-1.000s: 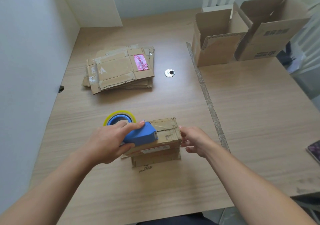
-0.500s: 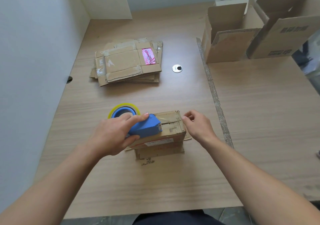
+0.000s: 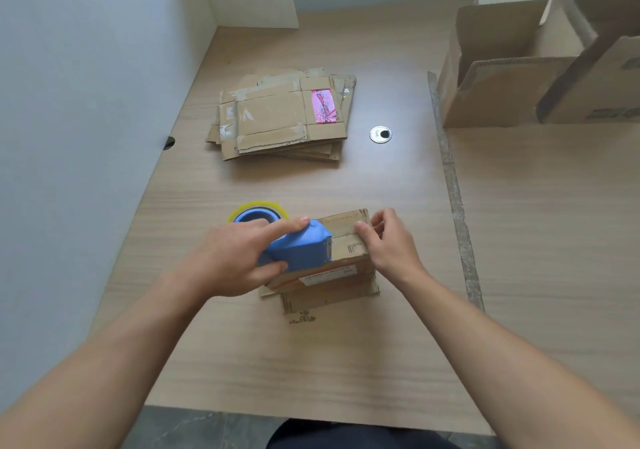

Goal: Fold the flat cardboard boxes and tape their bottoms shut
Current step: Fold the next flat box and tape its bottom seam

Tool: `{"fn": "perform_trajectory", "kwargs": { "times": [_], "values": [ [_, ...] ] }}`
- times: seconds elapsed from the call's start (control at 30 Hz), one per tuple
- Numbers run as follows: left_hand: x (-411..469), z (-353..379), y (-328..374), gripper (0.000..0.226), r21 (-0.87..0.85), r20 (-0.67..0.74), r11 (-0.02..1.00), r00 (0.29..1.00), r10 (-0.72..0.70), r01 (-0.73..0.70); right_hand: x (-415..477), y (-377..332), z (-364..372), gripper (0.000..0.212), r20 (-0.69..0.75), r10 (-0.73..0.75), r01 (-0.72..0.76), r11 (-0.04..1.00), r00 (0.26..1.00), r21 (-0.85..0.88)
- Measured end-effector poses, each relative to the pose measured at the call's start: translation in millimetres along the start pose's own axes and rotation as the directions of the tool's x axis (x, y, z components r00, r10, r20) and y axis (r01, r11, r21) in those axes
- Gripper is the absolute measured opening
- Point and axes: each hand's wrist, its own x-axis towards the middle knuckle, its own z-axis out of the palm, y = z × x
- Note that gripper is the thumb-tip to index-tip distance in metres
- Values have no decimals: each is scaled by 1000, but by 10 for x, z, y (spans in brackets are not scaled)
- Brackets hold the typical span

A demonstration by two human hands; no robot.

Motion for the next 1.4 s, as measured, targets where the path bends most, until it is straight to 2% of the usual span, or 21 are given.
{"fn": "perform_trajectory", "kwargs": {
  "times": [0.23,0.6,0.7,0.83,0.93,1.0,1.03,1.1,1.17,1.27,1.4],
  "values": [
    [38,-255,-28,70,-67,129,995,989,-71,80,-16,36,71,24,30,7,-12,985,1000,172],
    [-89,-495,-273,65,-148,290,961,939,-185,235,23,5,73,22,49,41,-48,988,998,147],
    [-169,-509,-383,57,-256,355,907,905,-233,334,20,-8,79,23,51,53,-59,990,997,126],
    [-148,-485,-414,55,-338,383,867,895,-228,365,22,-59,52,26,61,60,-65,994,996,85],
    [-123,-499,-434,55,-336,402,874,892,-205,352,26,-129,31,31,14,-10,12,990,1000,-143],
    [-109,-495,-437,54,-333,408,876,891,-199,348,-41,-211,62,35,-66,-152,117,919,986,-377],
    [-102,-491,-438,53,-334,408,877,892,-197,346,-93,-258,95,36,-92,-275,201,856,957,-477],
    [-90,-482,-445,52,-336,411,876,890,-196,347,-193,-319,190,36,-52,-533,414,711,845,-568],
    [-91,-475,-458,49,-343,415,873,890,-191,347,-268,-301,287,33,74,-675,593,585,734,-553],
    [-96,-464,-481,44,-356,410,869,893,-186,344,-356,-135,346,44,231,-717,679,432,658,-594],
    [-108,-452,-512,43,-356,399,870,897,-188,340,-409,44,336,51,231,-742,641,328,629,-694]
  ]
}}
